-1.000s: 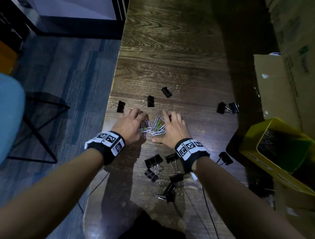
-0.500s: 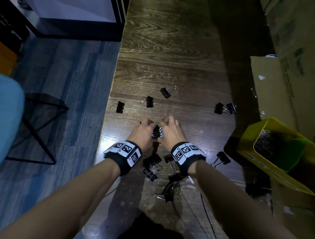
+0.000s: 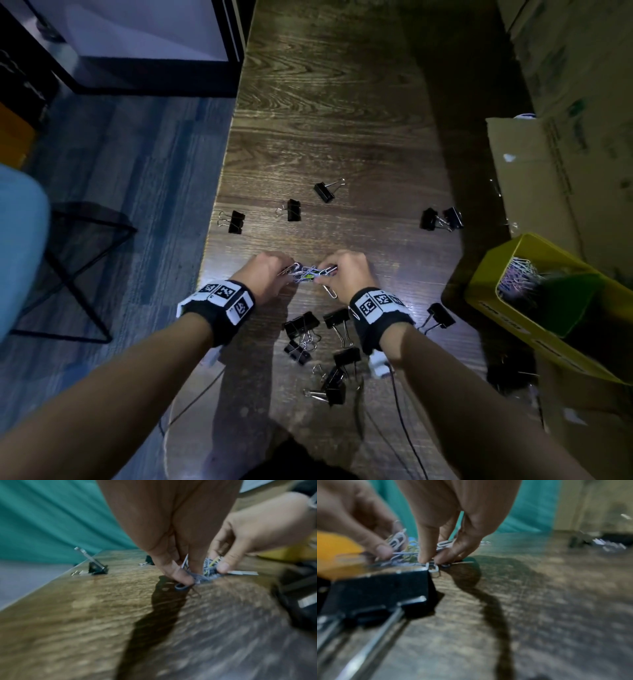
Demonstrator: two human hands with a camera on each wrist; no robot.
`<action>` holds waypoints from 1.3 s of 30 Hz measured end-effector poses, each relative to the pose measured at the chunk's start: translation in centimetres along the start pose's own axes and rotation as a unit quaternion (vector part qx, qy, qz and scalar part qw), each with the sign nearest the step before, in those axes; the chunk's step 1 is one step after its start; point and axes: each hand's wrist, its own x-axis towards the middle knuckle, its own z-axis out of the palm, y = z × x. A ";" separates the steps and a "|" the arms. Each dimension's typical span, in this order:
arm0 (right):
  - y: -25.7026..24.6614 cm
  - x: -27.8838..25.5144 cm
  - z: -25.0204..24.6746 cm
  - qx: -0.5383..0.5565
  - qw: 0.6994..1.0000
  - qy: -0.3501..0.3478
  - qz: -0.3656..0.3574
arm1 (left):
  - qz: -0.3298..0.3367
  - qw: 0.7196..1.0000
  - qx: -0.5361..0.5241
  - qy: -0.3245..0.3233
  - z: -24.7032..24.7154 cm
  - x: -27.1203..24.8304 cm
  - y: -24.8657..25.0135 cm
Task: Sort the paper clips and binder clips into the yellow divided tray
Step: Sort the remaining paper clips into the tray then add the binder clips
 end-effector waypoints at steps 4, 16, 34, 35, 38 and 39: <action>0.9 -0.1 -0.3 0.071 0.997 0.029 0.034 | -0.053 0.995 -0.079 -0.003 -0.8 0.1 0.2; 4.6 -5.1 -7.4 0.371 0.912 0.172 0.031 | -0.057 0.838 -0.541 -0.052 -4.7 3.1 7.8; 18.0 -13.8 -20.0 0.351 0.832 0.408 0.134 | 0.036 0.930 -0.342 -0.127 3.8 11.0 32.3; 18.4 -13.5 -20.0 0.319 0.845 0.400 0.155 | 0.034 0.936 -0.329 -0.122 3.9 11.0 32.4; 18.8 -12.7 -20.1 0.250 0.874 0.369 0.194 | 0.024 0.937 -0.339 -0.080 3.9 10.3 32.2; 18.7 -12.5 -20.1 0.224 0.889 0.346 0.201 | 0.011 0.930 -0.361 -0.066 3.9 9.8 31.9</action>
